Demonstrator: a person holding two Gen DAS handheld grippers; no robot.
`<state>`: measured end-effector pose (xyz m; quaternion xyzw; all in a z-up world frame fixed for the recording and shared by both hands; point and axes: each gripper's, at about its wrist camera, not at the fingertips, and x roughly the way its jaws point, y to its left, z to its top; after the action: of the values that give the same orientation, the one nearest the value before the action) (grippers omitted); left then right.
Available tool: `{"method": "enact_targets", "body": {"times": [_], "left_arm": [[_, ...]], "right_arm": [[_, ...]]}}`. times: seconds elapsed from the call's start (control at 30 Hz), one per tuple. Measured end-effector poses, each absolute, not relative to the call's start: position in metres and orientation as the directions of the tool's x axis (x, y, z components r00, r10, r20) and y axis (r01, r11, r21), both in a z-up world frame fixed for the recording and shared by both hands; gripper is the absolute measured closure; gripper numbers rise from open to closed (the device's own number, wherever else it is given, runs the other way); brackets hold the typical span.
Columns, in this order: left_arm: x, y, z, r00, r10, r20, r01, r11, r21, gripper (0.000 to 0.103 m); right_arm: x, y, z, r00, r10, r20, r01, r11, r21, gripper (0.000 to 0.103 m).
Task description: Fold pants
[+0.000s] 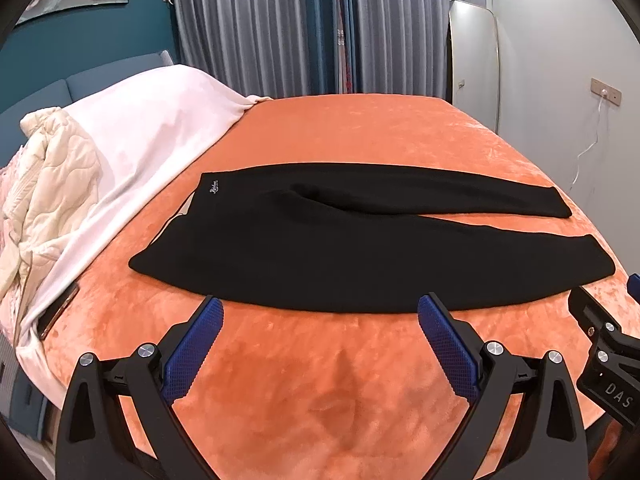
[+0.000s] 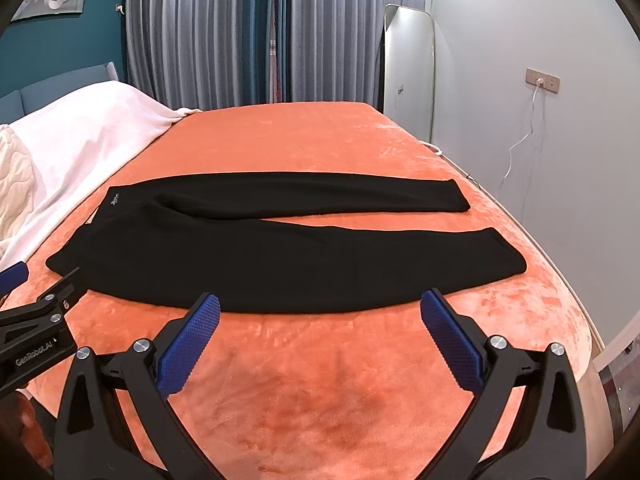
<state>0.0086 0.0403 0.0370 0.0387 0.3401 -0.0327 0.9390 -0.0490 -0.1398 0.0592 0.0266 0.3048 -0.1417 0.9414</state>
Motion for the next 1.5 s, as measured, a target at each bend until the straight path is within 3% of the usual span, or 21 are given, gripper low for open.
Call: {"method": "enact_targets", "body": {"times": [1.5], "left_arm": [[0.001,0.016,0.019,0.766,-0.015,-0.642,0.071,0.996,0.062,0.007]], "right_arm": [[-0.042,-0.138,0.048,0.761,-0.233,-0.605,0.267,0.963,-0.036,0.005]]}}
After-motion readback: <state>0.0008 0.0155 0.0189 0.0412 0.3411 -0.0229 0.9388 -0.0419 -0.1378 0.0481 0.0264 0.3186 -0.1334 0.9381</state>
